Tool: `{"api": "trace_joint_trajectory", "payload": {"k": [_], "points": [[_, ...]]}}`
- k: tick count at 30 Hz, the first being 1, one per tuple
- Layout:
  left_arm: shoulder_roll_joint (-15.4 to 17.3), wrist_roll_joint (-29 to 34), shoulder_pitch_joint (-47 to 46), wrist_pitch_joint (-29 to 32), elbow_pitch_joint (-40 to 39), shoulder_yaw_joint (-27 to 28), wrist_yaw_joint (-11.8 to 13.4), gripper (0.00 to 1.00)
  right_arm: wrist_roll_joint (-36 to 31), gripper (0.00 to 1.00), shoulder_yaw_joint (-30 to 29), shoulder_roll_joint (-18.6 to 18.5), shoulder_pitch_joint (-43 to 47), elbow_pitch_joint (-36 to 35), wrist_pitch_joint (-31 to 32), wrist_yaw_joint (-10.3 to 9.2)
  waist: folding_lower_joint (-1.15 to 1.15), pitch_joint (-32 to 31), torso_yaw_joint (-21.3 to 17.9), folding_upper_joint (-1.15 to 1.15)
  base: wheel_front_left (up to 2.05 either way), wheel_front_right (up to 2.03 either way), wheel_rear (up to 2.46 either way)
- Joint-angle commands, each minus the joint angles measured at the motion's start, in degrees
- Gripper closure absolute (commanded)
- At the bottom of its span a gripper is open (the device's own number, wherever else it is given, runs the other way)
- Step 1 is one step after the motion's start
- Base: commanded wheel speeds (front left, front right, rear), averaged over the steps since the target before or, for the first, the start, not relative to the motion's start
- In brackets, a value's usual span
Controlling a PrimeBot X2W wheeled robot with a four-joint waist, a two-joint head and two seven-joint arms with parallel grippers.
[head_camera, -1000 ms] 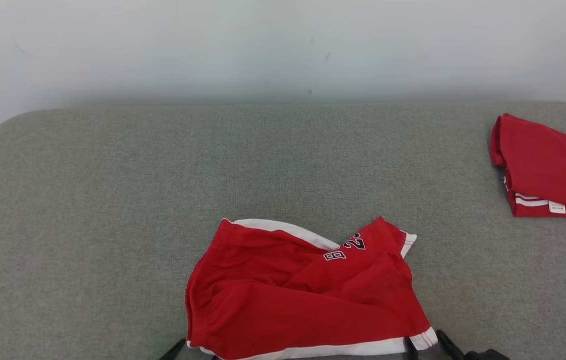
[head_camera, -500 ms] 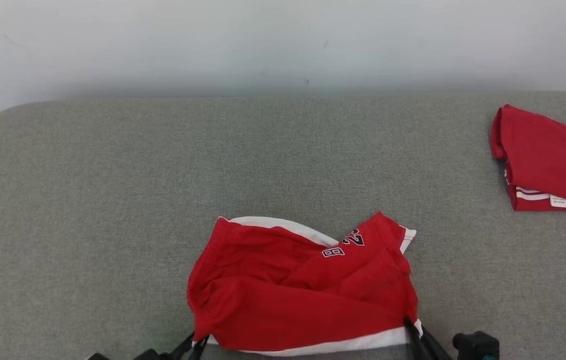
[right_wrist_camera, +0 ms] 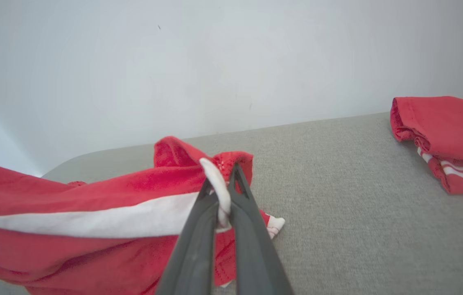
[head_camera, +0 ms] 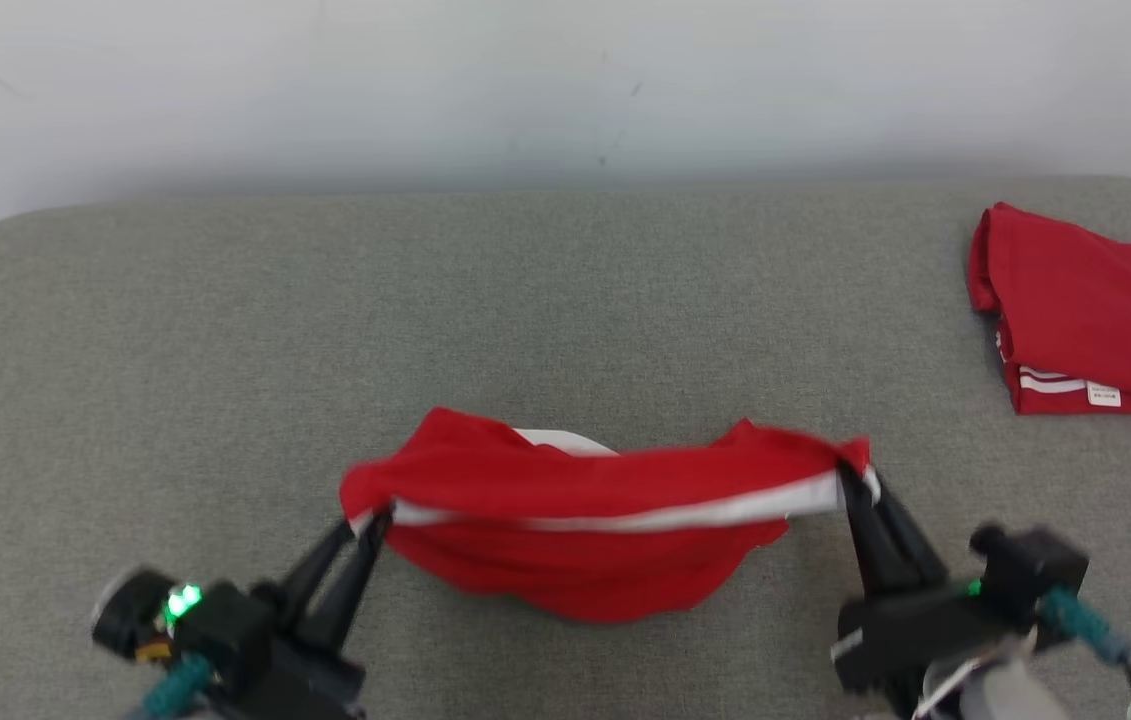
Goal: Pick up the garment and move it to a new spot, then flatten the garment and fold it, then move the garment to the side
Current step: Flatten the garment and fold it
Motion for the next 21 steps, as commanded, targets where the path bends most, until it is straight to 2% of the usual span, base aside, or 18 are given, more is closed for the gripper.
{"api": "trace_joint_trajectory", "payload": {"k": [1, 8, 13, 17, 21], "points": [[1.03, -0.90, -2.81, -0.17, -0.83, -0.04, 0.12, 1.00, 1.69, 1.00, 0.27, -0.66, -2.67, -0.64, 0.73, -0.15, 0.00, 0.66, -0.58, -0.01, 0.00, 0.00, 0.00], [6.16, -6.94, -22.45, 1.19, -0.49, -5.84, 0.12, 1.00, 8.65, 1.00, -1.12, -1.02, -18.36, 0.00, 6.99, -0.15, 0.00, 6.49, -1.18, -0.01, 0.00, 0.00, 0.00], [7.51, -14.68, -41.22, 4.34, 2.91, -8.21, 0.12, 1.00, 12.19, 1.00, -4.82, 0.30, -35.13, 3.70, 13.17, -0.15, 0.00, 14.14, -1.87, -0.01, 0.00, 0.00, 0.00], [8.12, -20.22, -56.45, 6.36, 7.03, -10.16, 0.12, 1.00, 11.18, 1.00, -7.50, 0.87, -50.41, 8.15, 17.21, -0.15, 0.00, 19.85, -2.27, -0.01, 0.00, 0.00, 0.00], [8.52, -22.79, -70.40, 7.30, 11.35, -13.61, 0.12, 1.00, 8.98, 1.00, -9.19, 1.84, -64.72, 12.33, 19.02, -0.15, 0.00, 24.54, -2.94, -0.01, 0.00, 0.00, 0.00]]}}
